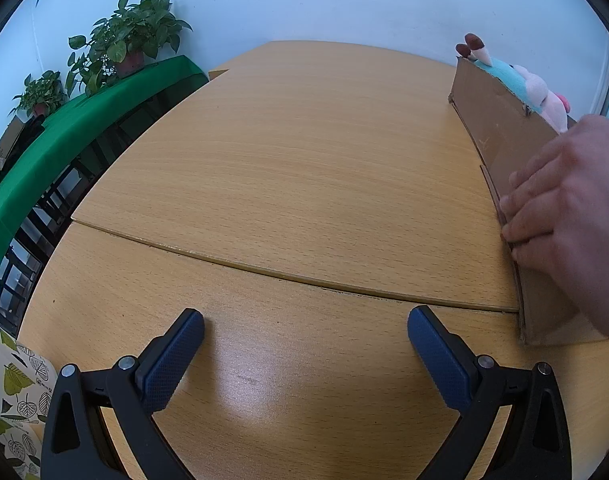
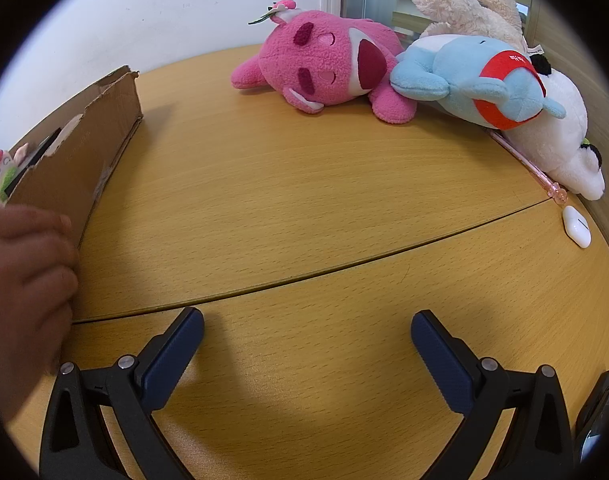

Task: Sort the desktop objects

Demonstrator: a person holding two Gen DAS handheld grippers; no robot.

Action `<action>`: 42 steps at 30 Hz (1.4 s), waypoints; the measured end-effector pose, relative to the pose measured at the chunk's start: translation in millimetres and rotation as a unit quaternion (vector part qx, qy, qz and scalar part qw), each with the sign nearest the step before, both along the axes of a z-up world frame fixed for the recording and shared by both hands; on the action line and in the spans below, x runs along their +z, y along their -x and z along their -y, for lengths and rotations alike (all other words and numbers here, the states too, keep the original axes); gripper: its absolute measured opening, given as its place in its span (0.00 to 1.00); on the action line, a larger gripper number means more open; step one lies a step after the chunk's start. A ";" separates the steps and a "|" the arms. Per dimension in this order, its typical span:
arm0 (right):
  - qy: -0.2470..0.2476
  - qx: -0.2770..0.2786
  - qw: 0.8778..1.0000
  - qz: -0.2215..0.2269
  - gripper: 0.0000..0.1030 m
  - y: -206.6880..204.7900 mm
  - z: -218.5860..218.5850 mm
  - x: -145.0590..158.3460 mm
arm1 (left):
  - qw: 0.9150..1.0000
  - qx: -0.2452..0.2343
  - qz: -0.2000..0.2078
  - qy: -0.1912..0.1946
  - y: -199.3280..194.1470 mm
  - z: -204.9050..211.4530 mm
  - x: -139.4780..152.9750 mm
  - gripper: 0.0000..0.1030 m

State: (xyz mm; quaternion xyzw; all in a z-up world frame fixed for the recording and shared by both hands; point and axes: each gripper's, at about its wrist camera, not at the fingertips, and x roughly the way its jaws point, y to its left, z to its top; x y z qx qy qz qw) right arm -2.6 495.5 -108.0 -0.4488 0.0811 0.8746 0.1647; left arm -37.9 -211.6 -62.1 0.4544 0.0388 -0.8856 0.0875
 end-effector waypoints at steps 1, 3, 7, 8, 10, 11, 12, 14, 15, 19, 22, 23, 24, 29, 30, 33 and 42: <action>0.000 0.000 1.000 0.000 1.00 0.2 0.1 0.1 | 1.000 0.000 0.000 0.000 -1.7 -0.5 -0.1 1.00; 0.000 0.000 1.000 0.000 1.00 -0.1 0.0 -0.1 | 1.000 0.000 0.000 0.000 -1.6 -0.5 -0.1 1.00; 0.000 0.000 1.000 0.000 1.00 0.1 0.1 0.0 | 1.000 0.001 0.000 0.000 -1.7 -0.8 -0.3 1.00; 0.000 0.000 1.000 0.000 1.00 0.0 -0.1 -0.1 | 1.000 0.001 0.000 0.000 -0.6 -0.6 -0.4 1.00; 0.000 0.000 1.000 0.000 1.00 0.1 0.1 0.0 | 1.000 0.001 0.000 0.000 -1.0 -0.7 -0.4 1.00; 0.000 0.000 1.000 0.000 1.00 0.1 -0.2 -0.1 | 1.000 0.001 0.000 0.000 -0.5 -0.7 -0.3 1.00; 0.000 0.000 1.000 0.000 1.00 0.1 0.2 0.0 | 1.000 0.001 0.000 0.000 -1.9 -0.7 -0.4 1.00; 0.000 0.000 1.000 0.000 1.00 0.0 -0.3 -0.3 | 1.000 0.001 0.000 0.000 -1.0 -1.2 -0.4 1.00; 0.000 0.000 1.000 0.000 1.00 0.1 0.4 -0.3 | 1.000 0.001 0.000 0.001 2.1 -1.3 -0.9 1.00; 0.000 0.000 1.000 0.001 1.00 0.1 0.3 -0.5 | 1.000 0.001 0.000 0.001 4.0 -0.9 -1.3 1.00; 0.000 0.000 1.000 0.000 1.00 0.5 -0.3 -0.6 | 1.000 0.002 0.000 0.000 5.7 -0.6 -2.1 1.00; 0.000 0.000 1.000 0.000 1.00 0.6 -0.3 -0.6 | 1.000 0.002 0.000 0.000 7.6 -0.8 -2.8 1.00; 0.000 0.000 1.000 0.000 1.00 0.6 -0.3 -0.8 | 1.000 0.002 0.000 0.000 6.3 -0.3 -2.3 1.00; 0.000 0.000 1.000 0.000 1.00 1.4 -1.0 -1.5 | 1.000 0.002 0.000 0.001 8.4 -0.2 -3.1 1.00; 0.000 0.000 1.000 0.000 1.00 1.7 -1.1 -1.8 | 1.000 0.002 0.000 0.001 6.4 0.2 -2.1 1.00; 0.000 -0.001 1.000 0.000 1.00 1.8 -1.4 -2.3 | 1.000 0.002 0.000 0.000 6.6 -0.1 -2.8 1.00; 0.000 -0.001 1.000 0.001 1.00 2.7 -1.6 -1.7 | 1.000 0.003 -0.001 0.001 6.4 -1.0 -3.3 1.00</action>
